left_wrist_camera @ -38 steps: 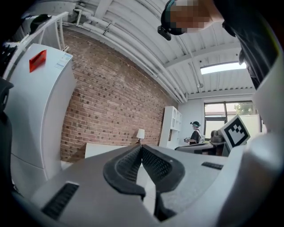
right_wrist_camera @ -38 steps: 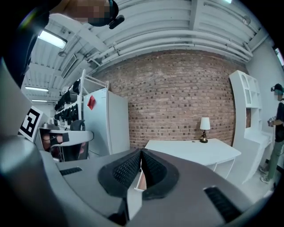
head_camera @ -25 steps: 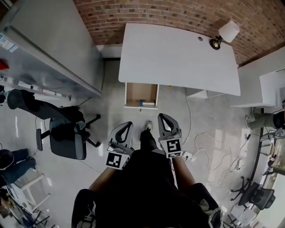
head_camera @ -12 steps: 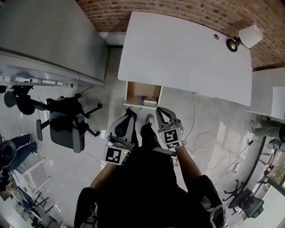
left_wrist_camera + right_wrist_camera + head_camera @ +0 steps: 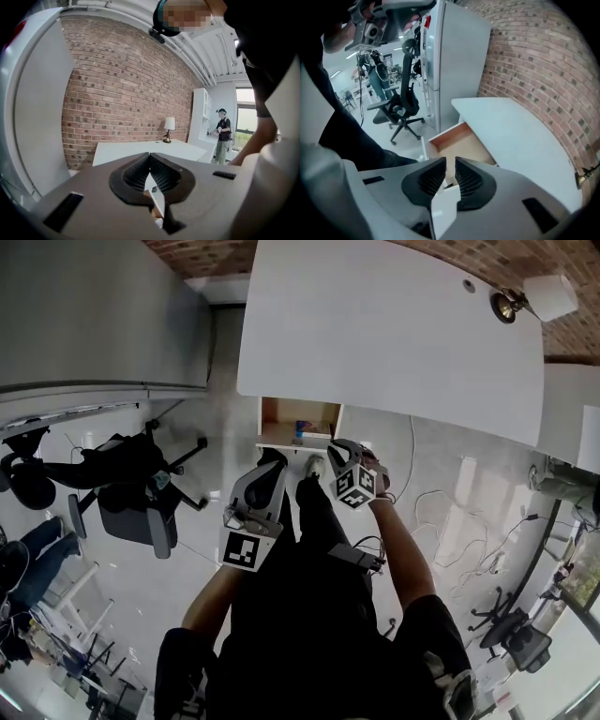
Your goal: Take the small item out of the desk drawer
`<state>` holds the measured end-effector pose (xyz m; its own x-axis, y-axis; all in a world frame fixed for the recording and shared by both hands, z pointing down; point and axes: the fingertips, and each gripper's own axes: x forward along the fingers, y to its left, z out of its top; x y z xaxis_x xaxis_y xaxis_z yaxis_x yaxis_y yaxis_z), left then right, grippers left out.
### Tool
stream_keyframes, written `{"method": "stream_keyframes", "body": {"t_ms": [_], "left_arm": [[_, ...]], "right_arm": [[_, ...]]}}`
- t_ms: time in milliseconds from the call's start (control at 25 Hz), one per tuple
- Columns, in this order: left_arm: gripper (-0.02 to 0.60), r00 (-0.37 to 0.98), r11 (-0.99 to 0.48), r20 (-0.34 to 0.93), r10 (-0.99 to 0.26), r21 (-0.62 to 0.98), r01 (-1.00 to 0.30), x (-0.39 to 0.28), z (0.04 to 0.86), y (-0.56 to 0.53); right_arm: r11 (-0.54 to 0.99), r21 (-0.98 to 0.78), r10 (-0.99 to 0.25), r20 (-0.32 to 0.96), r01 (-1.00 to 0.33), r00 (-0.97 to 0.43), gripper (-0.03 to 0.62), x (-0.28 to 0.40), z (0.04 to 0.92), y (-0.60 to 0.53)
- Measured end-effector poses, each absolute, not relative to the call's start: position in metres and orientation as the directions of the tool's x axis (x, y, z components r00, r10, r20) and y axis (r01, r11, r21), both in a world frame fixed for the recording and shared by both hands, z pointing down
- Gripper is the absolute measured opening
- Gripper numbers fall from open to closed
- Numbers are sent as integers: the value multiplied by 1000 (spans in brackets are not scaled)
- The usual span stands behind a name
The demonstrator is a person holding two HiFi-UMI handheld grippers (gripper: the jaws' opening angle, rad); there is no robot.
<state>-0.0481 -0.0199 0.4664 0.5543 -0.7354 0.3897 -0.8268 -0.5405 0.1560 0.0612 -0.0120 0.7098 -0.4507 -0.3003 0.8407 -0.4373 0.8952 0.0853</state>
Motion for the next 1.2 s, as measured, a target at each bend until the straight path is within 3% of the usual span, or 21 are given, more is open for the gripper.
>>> {"method": "stream_keyframes", "body": {"t_ms": [80,120,600,1000,1200], "left_arm": [[9,563,-547,417,-713,170,-819,-48,488,-25],[9,569,-553,420,-707,172,-815,-49,499,-29],[9,603,-602,412,-682,151,-784,-59,592,-50],[9,637,-681,500,-587,121,-722,-58,659,-58],[9,645,-695,524,-556,133,-707,-62,684,-67]], "right_arm": [[913,43,-237,867,-406,-439,128,56,744,-12],[919,27,-211,877,-393,-432,137,53,759,-13],[963,-79,17,972,-257,-236,146,58,937,-7],[967,-142,107,980,-210,-171,152,54,983,2],[965,-133,99,983,-224,-154,100,53,995,0]]}}
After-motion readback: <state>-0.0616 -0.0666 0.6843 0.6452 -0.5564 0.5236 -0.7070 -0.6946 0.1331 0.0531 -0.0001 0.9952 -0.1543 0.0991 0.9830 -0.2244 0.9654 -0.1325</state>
